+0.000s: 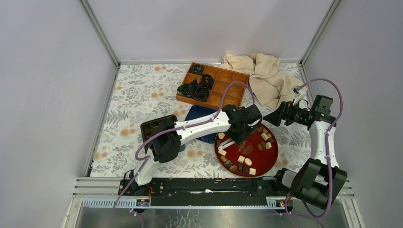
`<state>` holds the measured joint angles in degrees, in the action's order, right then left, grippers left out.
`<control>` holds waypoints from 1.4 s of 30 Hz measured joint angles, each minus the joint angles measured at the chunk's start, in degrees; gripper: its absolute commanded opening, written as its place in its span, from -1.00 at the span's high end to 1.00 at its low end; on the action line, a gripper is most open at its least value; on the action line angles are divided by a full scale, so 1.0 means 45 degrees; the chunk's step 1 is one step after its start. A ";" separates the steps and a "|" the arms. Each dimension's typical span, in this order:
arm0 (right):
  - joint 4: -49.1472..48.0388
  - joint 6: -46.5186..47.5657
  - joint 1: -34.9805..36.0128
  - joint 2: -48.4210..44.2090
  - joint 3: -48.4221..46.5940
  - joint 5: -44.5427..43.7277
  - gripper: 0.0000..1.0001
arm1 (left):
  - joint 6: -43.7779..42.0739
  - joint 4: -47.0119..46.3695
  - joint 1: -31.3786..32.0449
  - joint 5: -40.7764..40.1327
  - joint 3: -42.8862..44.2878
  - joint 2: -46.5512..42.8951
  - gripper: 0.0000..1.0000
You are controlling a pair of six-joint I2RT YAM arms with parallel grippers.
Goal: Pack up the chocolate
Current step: Pick up the fake chocolate from the plate.
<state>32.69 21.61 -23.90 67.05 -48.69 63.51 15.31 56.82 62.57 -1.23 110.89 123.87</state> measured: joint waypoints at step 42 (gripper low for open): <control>0.0010 0.0005 0.0000 -0.0165 0.0000 0.0044 -0.99 | 0.6203 0.3599 -0.0554 -0.1243 -0.6402 -1.0443 1.00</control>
<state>32.73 21.63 -23.90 66.30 -48.69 63.70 43.22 73.01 60.07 -6.83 82.08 76.88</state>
